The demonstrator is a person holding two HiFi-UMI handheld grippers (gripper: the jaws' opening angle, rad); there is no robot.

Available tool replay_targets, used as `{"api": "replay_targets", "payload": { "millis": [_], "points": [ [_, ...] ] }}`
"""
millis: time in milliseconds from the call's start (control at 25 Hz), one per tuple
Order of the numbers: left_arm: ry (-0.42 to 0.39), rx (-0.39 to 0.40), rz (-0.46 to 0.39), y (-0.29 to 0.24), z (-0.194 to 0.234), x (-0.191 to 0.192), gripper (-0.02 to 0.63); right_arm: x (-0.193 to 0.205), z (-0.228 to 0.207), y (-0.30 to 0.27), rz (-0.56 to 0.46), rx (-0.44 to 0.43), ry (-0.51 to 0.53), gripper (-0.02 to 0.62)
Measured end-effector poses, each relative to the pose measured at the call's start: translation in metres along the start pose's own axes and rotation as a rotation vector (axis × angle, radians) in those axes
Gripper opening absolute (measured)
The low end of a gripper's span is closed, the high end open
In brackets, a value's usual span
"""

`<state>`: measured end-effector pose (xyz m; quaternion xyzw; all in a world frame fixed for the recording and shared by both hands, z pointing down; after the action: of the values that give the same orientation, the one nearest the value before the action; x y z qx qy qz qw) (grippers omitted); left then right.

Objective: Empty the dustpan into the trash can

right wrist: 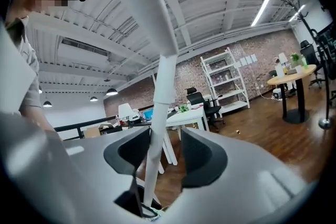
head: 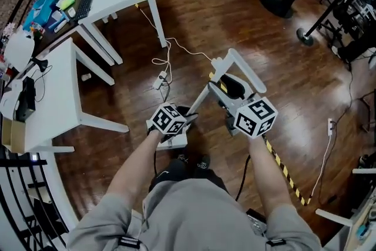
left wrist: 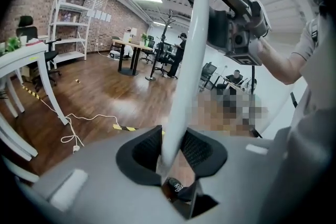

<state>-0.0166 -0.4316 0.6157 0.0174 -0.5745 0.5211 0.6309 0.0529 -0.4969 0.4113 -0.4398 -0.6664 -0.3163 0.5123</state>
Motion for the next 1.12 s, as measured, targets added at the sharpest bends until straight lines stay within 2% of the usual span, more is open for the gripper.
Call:
{"api": "replay_targets", "payload": {
  "millis": [80, 120, 240, 400, 560, 960, 1120],
  "points": [
    [0.019, 0.000, -0.015, -0.002, 0.013, -0.009, 0.103, -0.005, -0.006, -0.019, -0.010, -0.034, 0.020, 0.102],
    [0.021, 0.012, -0.016, -0.003, 0.018, -0.012, 0.100, -0.006, -0.009, -0.027, -0.008, -0.039, 0.024, 0.093],
    [0.024, 0.060, -0.008, -0.003, 0.032, -0.014, 0.095, -0.005, -0.019, -0.049, 0.017, -0.027, 0.005, 0.091],
    [0.018, 0.103, -0.012, -0.015, 0.058, -0.030, 0.091, -0.008, -0.047, -0.075, 0.046, 0.058, 0.007, 0.092],
    [0.050, 0.145, 0.016, -0.035, 0.074, -0.037, 0.091, -0.001, -0.082, -0.088, 0.072, 0.134, -0.026, 0.092],
    [0.122, 0.140, 0.116, -0.117, 0.115, -0.072, 0.088, 0.018, -0.215, -0.093, 0.131, 0.199, -0.117, 0.100],
    [0.156, 0.123, 0.138, -0.142, 0.130, -0.076, 0.089, 0.030, -0.253, -0.097, 0.154, 0.209, -0.155, 0.103]
  ]
}}
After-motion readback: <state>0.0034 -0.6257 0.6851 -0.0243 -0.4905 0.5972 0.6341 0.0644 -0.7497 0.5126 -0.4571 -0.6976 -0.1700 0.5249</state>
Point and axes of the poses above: the fingertips, and each gripper's own axes: y backward along the fingers, z to its left, x out of its underside, the point moved 3 cm from there along y, backward along the fingers, and after that the axes turned 4 degrees about -z, right-handed, at the moved point
